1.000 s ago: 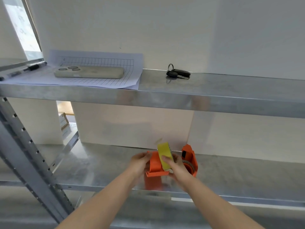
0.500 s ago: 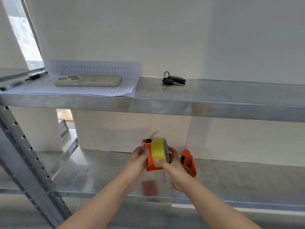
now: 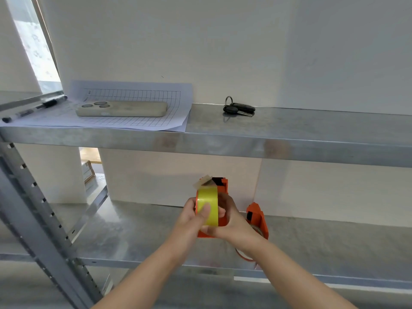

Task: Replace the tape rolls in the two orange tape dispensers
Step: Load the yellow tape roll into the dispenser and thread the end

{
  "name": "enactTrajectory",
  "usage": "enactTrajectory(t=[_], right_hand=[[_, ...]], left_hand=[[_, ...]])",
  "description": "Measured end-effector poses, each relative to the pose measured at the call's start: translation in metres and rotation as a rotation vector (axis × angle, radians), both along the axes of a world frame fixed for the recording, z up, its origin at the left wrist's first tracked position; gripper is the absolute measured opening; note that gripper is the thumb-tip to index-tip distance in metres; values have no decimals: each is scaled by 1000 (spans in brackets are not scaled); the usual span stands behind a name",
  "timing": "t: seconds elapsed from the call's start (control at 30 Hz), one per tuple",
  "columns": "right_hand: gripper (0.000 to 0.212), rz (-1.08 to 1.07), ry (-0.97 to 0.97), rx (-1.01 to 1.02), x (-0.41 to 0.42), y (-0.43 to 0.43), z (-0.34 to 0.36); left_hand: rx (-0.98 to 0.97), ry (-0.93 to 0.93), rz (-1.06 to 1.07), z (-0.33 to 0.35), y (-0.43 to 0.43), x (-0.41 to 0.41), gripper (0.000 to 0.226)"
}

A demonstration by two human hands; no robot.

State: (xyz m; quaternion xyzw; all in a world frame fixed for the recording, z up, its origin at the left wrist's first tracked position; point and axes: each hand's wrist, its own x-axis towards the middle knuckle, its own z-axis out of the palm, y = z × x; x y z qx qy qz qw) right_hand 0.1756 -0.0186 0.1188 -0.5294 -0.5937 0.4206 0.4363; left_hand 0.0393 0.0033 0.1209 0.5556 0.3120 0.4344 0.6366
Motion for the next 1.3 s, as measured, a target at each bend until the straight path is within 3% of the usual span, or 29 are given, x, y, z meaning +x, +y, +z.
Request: enactTrajectory(t=[0.23, 0.3, 0.43, 0.53, 0.63, 0.83, 1.03, 1.3], right_hand=[[93, 84, -70, -17, 12, -3, 27], [77, 68, -42, 11, 13, 4, 39], [15, -42, -182, 131, 8, 16, 60], [21, -27, -231, 157, 4, 24, 65], [24, -21, -53, 129, 0, 30, 71], [28, -257, 184, 102, 2, 43, 75], [28, -276, 183, 81, -12, 53, 81], [20, -330, 247, 55, -11, 61, 83]], left_hand=[[88, 84, 0, -4, 2, -8, 51], [115, 106, -6, -6, 4, -12, 53], [175, 171, -33, -8, 3, -17, 45], [181, 202, -29, -6, -2, -17, 42], [156, 218, 7, -5, -6, -17, 39], [130, 218, 44, 1, -8, -21, 44], [165, 265, 183, 10, -7, -16, 54], [218, 294, 241, 13, -8, -14, 40]])
